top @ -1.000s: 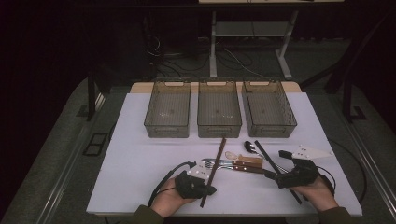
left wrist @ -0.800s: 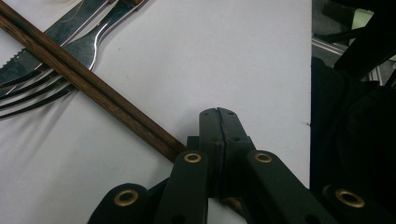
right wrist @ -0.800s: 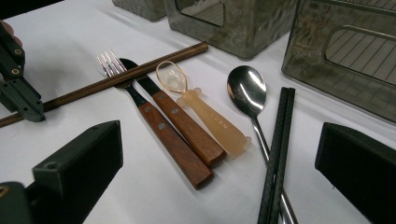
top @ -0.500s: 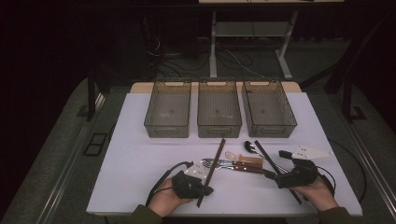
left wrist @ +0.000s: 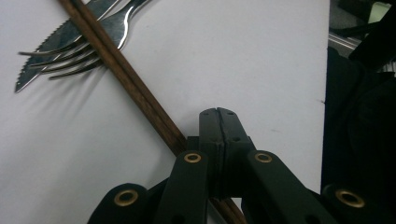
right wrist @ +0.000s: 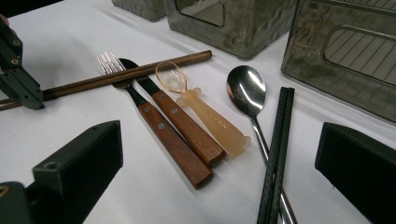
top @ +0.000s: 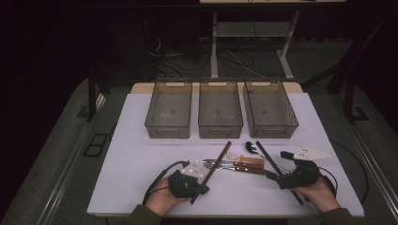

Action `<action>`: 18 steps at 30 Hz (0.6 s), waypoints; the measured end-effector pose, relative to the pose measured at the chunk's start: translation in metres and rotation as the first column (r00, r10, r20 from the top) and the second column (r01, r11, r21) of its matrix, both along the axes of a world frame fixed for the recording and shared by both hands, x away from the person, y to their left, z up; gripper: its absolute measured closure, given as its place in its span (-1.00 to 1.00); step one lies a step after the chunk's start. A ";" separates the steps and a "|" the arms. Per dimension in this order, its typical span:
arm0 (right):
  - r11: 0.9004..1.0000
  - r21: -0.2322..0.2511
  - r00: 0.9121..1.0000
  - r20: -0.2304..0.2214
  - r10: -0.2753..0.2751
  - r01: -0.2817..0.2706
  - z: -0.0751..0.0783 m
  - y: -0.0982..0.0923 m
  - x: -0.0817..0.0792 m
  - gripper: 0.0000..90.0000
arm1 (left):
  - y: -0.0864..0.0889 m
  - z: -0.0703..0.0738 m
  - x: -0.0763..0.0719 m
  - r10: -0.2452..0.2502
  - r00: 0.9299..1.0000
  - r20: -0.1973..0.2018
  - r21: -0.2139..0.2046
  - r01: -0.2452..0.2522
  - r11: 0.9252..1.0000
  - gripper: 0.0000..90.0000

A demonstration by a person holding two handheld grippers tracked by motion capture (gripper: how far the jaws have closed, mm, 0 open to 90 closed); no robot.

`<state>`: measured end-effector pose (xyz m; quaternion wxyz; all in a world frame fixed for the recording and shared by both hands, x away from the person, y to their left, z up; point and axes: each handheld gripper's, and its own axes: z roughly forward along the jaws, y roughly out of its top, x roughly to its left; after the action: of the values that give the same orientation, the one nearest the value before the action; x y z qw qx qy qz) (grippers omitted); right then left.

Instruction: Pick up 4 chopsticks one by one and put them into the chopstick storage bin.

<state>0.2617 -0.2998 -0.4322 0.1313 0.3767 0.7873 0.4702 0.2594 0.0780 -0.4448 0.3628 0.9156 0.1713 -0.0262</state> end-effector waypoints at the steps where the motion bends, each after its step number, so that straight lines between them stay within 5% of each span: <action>1: 1.000 -0.001 1.000 0.000 0.000 0.000 0.000 0.000 0.000 -0.99 | 0.000 0.000 0.000 0.007 1.000 0.000 -0.003 -0.007 1.000 1.00; 18: 1.000 -0.002 1.000 0.001 0.000 0.000 0.000 0.000 0.000 -0.99 | 0.013 0.003 0.004 0.029 0.999 0.021 0.036 -0.030 0.999 1.00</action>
<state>0.2617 -0.2999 -0.4323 0.1320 0.3764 0.7877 0.4695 0.2634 0.0908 -0.4420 0.3481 0.9197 0.1815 -0.0082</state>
